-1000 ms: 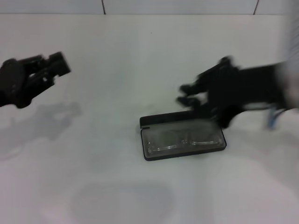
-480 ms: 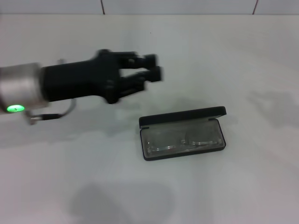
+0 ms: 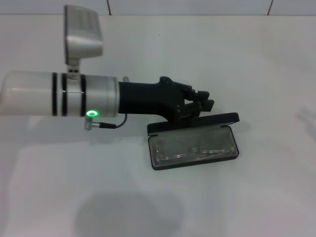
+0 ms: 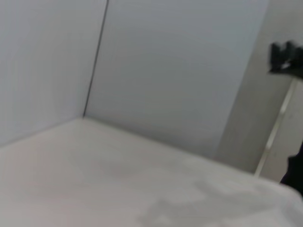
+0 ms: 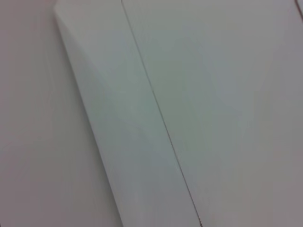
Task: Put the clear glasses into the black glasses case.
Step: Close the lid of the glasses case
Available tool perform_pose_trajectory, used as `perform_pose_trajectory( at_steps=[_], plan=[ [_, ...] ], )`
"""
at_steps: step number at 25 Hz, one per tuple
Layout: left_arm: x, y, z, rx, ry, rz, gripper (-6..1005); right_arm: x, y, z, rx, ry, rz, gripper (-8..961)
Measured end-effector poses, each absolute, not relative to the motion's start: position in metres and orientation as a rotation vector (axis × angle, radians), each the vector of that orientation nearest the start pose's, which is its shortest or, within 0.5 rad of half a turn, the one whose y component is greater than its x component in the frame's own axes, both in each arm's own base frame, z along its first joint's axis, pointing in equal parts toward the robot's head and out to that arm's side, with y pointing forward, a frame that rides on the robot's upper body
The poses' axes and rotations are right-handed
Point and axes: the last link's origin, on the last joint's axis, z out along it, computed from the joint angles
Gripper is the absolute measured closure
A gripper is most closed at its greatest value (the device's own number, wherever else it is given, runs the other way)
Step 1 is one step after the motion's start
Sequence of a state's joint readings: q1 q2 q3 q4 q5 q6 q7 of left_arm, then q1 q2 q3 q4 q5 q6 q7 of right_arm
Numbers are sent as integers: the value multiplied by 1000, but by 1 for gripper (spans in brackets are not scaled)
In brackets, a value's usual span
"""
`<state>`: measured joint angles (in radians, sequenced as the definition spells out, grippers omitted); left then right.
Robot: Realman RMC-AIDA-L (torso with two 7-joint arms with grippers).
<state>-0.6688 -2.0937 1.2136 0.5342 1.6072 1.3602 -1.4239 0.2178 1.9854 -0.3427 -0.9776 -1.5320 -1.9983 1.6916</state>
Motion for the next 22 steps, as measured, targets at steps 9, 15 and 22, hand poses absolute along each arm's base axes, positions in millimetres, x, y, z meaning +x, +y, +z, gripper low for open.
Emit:
perform_pose_trajectory(
  at_steps=[9,15,22],
  plan=[
    [-188,349,-83,-2915,-581,-696,774,305,238,164,-2221,652,1217,777],
    [-189,349,-83,-2911,-596,-690,775,303,244,162,-2233,654,1205,767],
    [-192,344,-90,-2948,-617,-648,776,305,246,160,-2219,664,1215,755]
  ],
)
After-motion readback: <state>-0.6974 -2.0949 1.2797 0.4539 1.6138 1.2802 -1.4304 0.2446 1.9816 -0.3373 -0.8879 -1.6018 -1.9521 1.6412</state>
